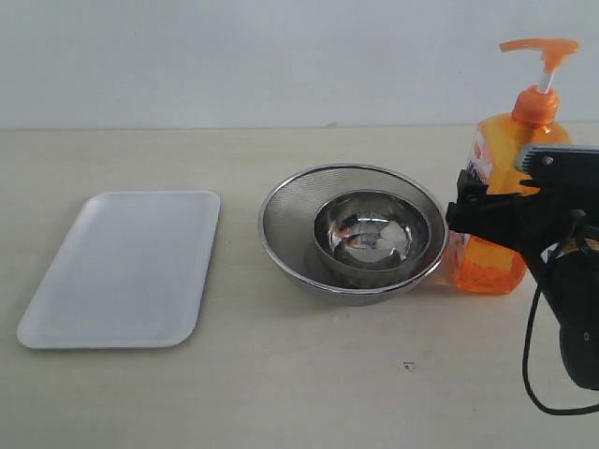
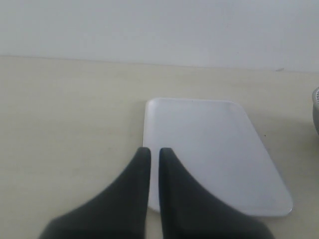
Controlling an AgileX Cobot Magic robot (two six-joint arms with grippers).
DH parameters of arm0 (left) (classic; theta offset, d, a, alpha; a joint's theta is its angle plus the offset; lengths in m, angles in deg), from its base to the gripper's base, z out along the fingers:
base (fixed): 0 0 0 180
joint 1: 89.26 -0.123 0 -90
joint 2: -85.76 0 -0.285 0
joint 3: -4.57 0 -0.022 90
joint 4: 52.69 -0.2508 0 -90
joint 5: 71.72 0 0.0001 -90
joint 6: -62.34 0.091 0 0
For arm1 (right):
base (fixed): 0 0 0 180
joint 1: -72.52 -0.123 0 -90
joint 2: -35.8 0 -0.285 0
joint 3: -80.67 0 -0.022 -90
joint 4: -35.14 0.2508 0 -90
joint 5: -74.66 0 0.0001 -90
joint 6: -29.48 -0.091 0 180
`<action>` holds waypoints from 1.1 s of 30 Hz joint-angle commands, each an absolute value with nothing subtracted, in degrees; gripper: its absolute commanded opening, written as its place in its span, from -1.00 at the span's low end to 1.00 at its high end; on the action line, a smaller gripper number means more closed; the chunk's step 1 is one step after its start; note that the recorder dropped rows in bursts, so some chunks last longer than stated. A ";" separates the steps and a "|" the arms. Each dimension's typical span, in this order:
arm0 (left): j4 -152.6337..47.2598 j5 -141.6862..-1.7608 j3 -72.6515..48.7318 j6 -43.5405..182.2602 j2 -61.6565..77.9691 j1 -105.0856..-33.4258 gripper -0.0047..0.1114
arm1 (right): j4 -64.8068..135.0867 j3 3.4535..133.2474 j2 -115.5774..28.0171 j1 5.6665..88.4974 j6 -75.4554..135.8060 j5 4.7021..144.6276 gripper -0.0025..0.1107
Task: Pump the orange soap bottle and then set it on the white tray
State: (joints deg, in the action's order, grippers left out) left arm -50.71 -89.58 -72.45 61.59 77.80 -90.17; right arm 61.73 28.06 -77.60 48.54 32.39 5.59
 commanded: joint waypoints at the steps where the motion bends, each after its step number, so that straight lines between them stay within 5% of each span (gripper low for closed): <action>1: -50.57 -89.30 -72.65 61.63 77.97 -90.37 -0.82 | 62.39 28.24 -77.80 48.62 33.90 4.70 -0.23; 3: -50.57 -89.30 -72.65 61.63 77.97 -90.37 -0.82 | 62.39 28.24 -77.80 48.62 35.07 4.70 -0.96; 33: -50.57 -89.30 -72.65 61.63 77.97 -90.37 -0.82 | 57.00 28.14 -77.80 48.51 63.62 4.70 -0.96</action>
State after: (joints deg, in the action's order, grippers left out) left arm -50.71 -89.58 -72.45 61.59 77.80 -90.17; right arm 57.27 28.19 -77.83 48.54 61.81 4.84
